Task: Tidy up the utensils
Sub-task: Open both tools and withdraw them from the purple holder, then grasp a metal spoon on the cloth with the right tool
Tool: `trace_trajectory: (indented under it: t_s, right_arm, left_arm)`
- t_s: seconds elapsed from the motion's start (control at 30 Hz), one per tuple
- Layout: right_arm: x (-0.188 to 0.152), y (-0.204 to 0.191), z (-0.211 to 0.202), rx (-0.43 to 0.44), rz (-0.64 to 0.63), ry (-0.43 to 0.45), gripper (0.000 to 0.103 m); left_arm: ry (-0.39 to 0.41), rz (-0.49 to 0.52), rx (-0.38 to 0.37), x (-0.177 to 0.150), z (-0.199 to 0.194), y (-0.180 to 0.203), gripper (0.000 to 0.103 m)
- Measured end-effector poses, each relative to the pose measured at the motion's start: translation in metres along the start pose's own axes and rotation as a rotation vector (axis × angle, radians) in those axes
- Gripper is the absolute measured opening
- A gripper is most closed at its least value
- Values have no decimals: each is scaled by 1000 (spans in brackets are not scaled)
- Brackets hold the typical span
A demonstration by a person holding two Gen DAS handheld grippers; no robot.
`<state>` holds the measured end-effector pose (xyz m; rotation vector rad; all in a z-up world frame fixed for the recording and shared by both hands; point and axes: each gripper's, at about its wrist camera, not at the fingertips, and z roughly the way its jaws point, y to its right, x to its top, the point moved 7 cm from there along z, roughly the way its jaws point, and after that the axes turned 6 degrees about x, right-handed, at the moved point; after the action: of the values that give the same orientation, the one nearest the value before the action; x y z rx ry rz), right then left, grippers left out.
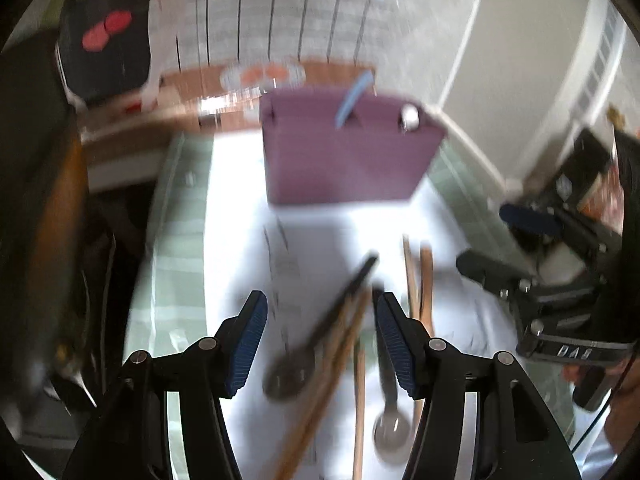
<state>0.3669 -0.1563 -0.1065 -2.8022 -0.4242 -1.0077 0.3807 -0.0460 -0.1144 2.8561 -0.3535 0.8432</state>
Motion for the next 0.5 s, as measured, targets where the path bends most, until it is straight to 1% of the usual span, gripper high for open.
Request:
trace_trajectory:
  t_s: [0.1,0.17,0.2,0.23,0.3,0.33,0.37,0.4,0.43,0.5]
  right_arm:
    - [-21,-13,5,-6,-24,-30,78]
    - [-31,-18,11,-9,-36,-56,72]
    - [-34,-20,13,-4,-34,-68,66]
    - [-39,-22,17,7,-24,-81,60]
    - [-44,-25,24,36,2,-101,55]
    - [-46,-28,28,52,20,-110,50]
    - [-47,-31,31,70,36,-118,47]
    - [-47,-34,34,94,51,-126,40]
    - [-47,-37,36,111,59,-130,36]
    - [-46,-47,42,152,72,-143,32]
  left_arm:
    - [-37,1,-23,-29,0,2,58]
    - [-54,-2,-32,-42,-2,3,58]
    - [-59,-3,-36,-46,-4,4,58]
    - [-63,-1,-44,-51,-5,6,58]
    - [-80,7,-57,-59,-7,10,58]
    - [-91,10,-58,-62,-7,12,58]
    - [-99,12,-56,-65,-6,13,58]
    - [-104,12,-54,-66,-5,13,58]
    - [-108,13,-38,-67,-5,13,57]
    - [-105,15,-7,-68,-5,9,57]
